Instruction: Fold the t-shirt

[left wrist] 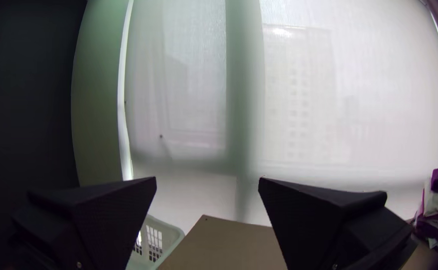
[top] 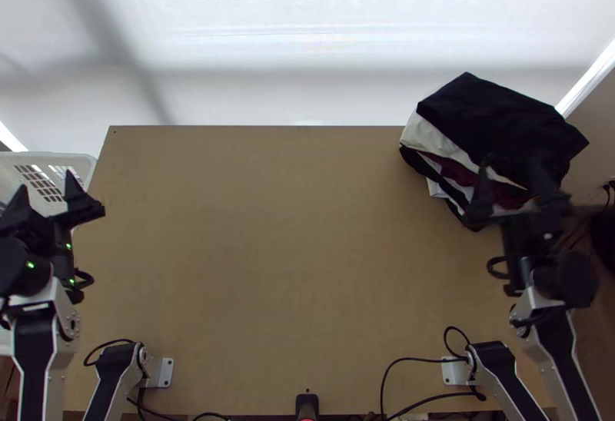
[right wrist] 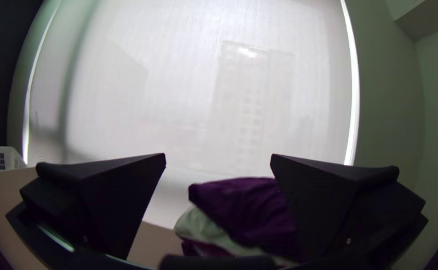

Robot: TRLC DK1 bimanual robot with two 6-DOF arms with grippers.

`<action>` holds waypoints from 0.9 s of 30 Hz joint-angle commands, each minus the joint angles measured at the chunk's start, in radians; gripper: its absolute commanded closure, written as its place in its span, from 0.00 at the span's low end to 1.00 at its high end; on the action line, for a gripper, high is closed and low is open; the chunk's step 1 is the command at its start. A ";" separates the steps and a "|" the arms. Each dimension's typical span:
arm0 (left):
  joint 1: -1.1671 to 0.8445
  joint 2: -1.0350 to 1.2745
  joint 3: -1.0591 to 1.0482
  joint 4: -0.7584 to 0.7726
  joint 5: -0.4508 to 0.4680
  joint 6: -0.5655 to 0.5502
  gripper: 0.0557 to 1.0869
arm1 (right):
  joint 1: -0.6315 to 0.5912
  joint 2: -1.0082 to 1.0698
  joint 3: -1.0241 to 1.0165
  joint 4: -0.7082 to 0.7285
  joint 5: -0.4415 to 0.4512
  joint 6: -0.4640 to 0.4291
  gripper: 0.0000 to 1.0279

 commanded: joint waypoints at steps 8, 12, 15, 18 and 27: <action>0.004 -0.255 -0.349 0.026 -0.011 0.039 0.04 | 0.026 -0.292 -0.335 -0.019 0.001 -0.012 0.04; 0.002 -0.309 -0.438 0.024 -0.011 0.052 0.04 | 0.042 -0.418 -0.416 -0.068 -0.001 -0.012 0.04; -0.005 -0.315 -0.479 0.026 -0.010 0.055 0.04 | 0.055 -0.518 -0.465 -0.143 -0.001 -0.005 0.04; -0.011 -0.327 -0.527 0.035 -0.004 0.056 0.04 | 0.068 -0.587 -0.503 -0.249 0.001 0.003 0.04; -0.025 -0.441 -0.632 -0.019 0.055 0.067 0.04 | 0.054 -0.556 -0.503 -0.362 0.024 0.182 0.04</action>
